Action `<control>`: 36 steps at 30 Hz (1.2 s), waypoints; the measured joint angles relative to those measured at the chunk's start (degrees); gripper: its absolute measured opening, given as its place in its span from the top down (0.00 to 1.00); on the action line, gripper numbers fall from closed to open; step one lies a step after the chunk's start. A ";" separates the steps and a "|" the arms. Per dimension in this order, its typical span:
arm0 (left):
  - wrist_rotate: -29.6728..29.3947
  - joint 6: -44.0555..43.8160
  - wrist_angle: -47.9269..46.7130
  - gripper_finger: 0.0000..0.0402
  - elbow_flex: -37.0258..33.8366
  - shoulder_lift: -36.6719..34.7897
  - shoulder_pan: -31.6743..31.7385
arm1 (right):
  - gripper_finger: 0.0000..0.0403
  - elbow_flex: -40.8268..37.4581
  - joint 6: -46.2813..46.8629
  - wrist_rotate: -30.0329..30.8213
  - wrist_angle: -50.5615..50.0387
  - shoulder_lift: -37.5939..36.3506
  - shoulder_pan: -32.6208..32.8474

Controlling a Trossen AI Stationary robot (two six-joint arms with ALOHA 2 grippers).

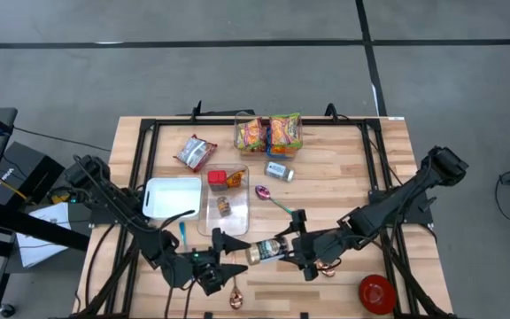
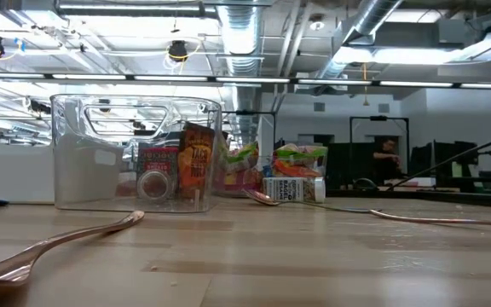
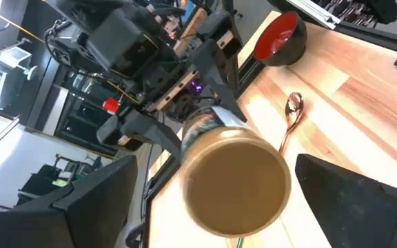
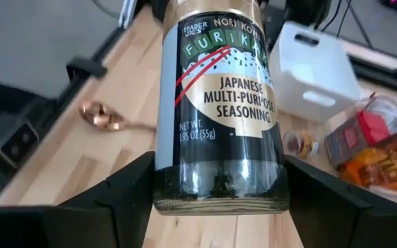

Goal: Pick & Place Food Item
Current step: Put the gold seasoning bottle into the bottom transparent bin

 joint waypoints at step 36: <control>3.42 2.24 2.11 0.32 -0.09 0.00 3.25 | 0.33 0.07 -2.34 -0.41 4.62 -0.59 -0.94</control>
